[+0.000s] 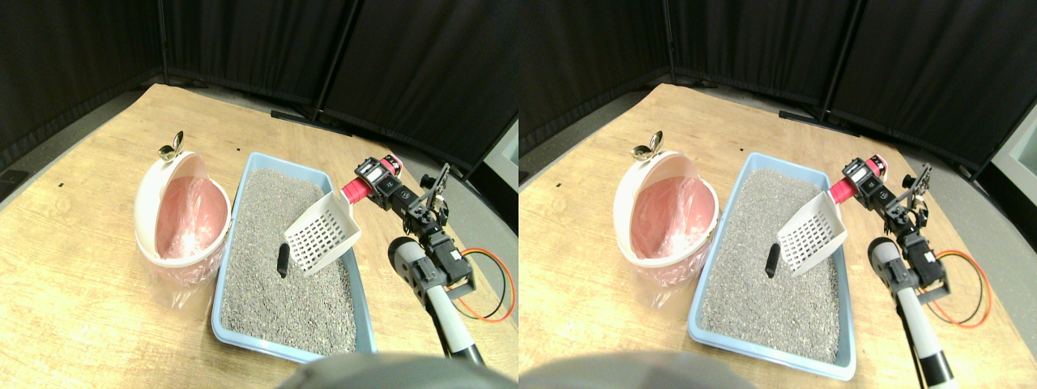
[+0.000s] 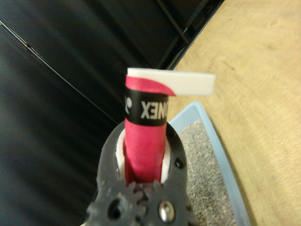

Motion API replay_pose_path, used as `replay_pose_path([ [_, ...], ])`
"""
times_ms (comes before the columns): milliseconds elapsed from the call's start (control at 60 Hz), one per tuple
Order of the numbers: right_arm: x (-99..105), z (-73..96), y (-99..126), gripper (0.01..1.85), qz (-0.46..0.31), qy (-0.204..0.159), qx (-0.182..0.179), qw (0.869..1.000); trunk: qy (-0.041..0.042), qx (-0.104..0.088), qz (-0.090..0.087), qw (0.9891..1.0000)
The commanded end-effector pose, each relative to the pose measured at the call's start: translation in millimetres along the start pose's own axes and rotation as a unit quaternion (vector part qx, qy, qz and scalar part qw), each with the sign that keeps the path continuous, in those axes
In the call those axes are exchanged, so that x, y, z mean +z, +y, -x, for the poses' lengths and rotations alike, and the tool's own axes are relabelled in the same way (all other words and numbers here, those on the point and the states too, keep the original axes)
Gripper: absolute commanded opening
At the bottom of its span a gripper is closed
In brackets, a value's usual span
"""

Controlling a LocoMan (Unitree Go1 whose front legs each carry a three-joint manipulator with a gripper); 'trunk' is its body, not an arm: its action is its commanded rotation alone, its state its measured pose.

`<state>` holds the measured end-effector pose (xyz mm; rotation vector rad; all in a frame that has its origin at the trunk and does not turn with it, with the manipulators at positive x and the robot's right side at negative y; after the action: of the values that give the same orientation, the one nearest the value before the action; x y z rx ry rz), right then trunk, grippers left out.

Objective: Scoop (unimanual)

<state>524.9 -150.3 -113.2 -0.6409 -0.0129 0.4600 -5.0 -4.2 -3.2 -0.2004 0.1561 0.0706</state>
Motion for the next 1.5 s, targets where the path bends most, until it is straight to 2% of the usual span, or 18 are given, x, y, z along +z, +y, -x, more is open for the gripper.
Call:
replay_pose_path([
  [17,1,-2.7,19,0.06,-0.015,-0.013,0.039,0.999,0.0154,0.015,0.018,0.9996],
  [33,0,-2.3,24,0.06,-0.023,-0.001,0.042,0.999,0.0163,0.016,0.020,0.9995],
  [83,-4,-2.9,32,0.06,-0.031,-0.006,0.053,0.998,0.0169,0.019,0.022,0.9994],
  [133,-9,-3.2,48,0.06,-0.041,0.008,0.068,0.997,0.0182,0.022,0.025,0.9993],
  [167,-12,-4.2,55,0.06,-0.055,-0.004,0.082,0.995,0.0178,0.023,0.026,0.9992],
  [267,-11,-5.2,72,0.06,-0.077,0.010,0.081,0.994,0.0189,0.028,0.031,0.9989],
  [400,-10,-8.1,76,0.06,-0.085,0.009,0.080,0.993,0.0206,0.034,0.038,0.9985],
  [500,-7,-9.4,77,0.06,-0.093,-0.004,0.088,0.992,0.0216,0.037,0.044,0.9981],
  [700,-1,-9.8,79,0.06,-0.125,-0.008,0.092,0.988,0.0177,0.043,0.056,0.9974],
  [750,1,-10.2,78,0.06,-0.149,-0.016,0.091,0.985,0.0170,0.045,0.059,0.9971],
  [883,4,-10.3,78,0.06,-0.219,-0.012,0.087,0.972,0.0140,0.053,0.066,0.9963],
  [950,6,-10.4,79,0.06,-0.267,-0.014,0.077,0.961,0.0117,0.055,0.069,0.9961],
  [1017,5,-10.3,79,0.06,-0.274,-0.009,0.065,0.960,0.0093,0.056,0.068,0.9960],
  [1083,1,-10.5,77,0.06,-0.305,-0.002,0.050,0.951,0.0087,0.056,0.068,0.9961],
  [1267,-6,-8.9,70,0.06,-0.327,0.009,0.006,0.945,0.0040,0.050,0.056,0.9971],
  [1383,-12,-7.1,63,0.06,-0.355,0.014,-0.022,0.934,-0.0006,0.048,0.051,0.9976],
  [1500,-17,-3.1,55,0.06,-0.391,0.004,-0.043,0.920,-0.0095,0.047,0.046,0.9978],
])
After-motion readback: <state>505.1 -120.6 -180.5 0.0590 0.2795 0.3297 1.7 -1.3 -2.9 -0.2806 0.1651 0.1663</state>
